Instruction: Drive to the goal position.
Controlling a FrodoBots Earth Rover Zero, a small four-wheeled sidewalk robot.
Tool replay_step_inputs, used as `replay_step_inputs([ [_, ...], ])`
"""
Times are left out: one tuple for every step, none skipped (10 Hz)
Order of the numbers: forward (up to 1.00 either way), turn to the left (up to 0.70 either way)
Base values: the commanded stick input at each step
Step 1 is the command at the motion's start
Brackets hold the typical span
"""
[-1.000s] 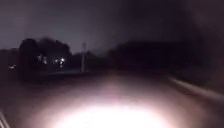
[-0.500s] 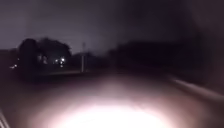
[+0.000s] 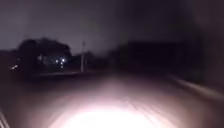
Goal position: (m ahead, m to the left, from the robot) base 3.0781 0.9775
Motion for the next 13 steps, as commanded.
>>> replay_step_inputs([
  [0.7, 0.0],
  [0.7, 0.0],
  [0.7, 0.0],
  [0.7, -0.23],
  [0.7, -0.35],
  [0.7, -0.35],
  [0.7, -0.35],
  [0.7, -0.16],
  [0.7, 0.0],
  [0.7, 0.0],
  [0.7, 0.0],
  [0.7, 0.0],
  [0.7, 0.0],
])
